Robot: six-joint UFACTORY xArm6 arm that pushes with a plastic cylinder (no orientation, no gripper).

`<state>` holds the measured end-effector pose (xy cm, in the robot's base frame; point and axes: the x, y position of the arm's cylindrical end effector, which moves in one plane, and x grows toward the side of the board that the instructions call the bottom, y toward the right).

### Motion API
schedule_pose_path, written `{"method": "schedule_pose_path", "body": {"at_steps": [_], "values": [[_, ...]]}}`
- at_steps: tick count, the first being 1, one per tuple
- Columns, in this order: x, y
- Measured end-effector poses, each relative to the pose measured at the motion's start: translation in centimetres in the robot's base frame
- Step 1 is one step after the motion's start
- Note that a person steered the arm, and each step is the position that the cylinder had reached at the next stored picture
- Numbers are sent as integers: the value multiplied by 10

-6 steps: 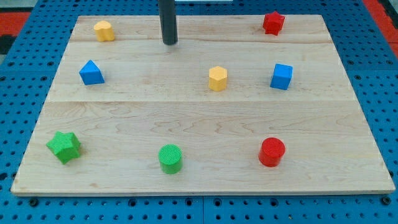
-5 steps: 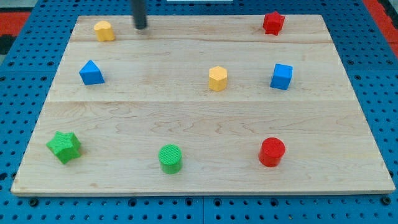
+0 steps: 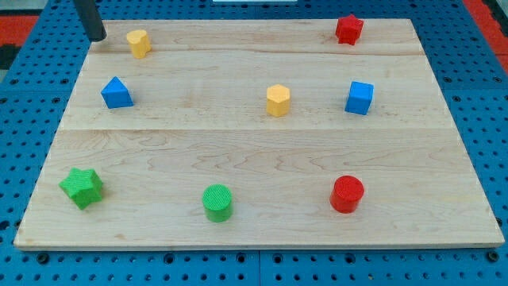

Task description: Put the yellow heart to the left side of yellow hexagon

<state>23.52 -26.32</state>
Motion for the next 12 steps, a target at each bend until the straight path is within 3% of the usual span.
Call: {"method": "schedule_pose_path", "body": {"at_steps": [2,3,4,6,7,8,9,10,12], "values": [[8,126],[37,165],[6,166],[36,105],[63,107],[59,50],[85,60],[104,131],[95,169]]}}
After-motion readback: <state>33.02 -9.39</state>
